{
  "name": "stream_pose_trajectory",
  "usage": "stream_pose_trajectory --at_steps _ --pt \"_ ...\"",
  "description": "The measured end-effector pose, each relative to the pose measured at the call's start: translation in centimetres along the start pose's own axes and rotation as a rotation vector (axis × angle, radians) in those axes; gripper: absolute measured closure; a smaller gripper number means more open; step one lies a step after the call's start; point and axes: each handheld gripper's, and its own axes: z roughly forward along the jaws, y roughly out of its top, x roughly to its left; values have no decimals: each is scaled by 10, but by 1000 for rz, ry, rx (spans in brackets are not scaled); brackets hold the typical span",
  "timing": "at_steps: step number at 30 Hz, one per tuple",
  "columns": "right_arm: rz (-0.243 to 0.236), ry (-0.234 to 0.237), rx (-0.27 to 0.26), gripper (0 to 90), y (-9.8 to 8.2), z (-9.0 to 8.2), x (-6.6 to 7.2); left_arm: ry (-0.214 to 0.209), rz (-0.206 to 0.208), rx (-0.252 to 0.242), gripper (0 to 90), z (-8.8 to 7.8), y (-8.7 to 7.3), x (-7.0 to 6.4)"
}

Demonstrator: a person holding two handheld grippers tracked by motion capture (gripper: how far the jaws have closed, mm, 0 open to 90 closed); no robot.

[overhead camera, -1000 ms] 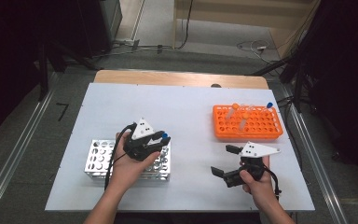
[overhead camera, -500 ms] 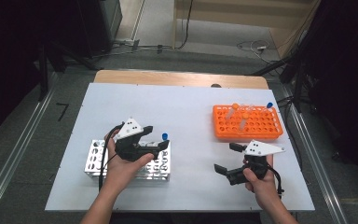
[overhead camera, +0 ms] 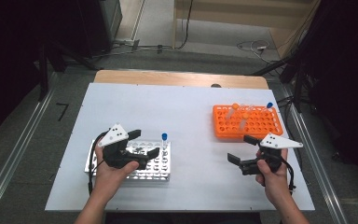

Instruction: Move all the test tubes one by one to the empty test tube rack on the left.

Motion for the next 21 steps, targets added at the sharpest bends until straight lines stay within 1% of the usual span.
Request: stream_pose_trajectory --at_steps 2,3,8,9,10,12,13,14,17,19,21 --pt "8 -12 -9 0 1 -3 -5 -3 -10 -7 15 -3 -2 2" --pt "15 -21 -11 0 1 -6 -8 -9 -15 -18 7 -4 -3 4" --pt "50 -48 -31 0 2 -12 -22 -22 -19 -30 0 -4 -8 8" --pt "62 -60 -34 0 3 -15 -27 -27 -20 -31 0 -4 -9 8" --pt "63 -64 -36 0 3 -16 -29 -29 -16 -30 0 -4 -9 9" --pt "64 -73 -38 0 4 -17 -31 -26 -19 -29 0 -4 -10 9" --pt "69 -83 -41 0 5 -20 -36 -28 -21 -30 0 -4 -10 9" --pt "69 -83 -41 0 5 -20 -36 -27 -21 -30 0 -4 -10 8" --pt "81 -106 -43 0 6 -23 -44 -24 -18 -30 0 -5 -10 8" --pt "92 -119 -48 0 6 -24 -53 -21 -20 -31 0 -5 -10 8" --pt "94 -126 -49 0 6 -24 -55 -19 -20 -32 0 -5 -9 8"
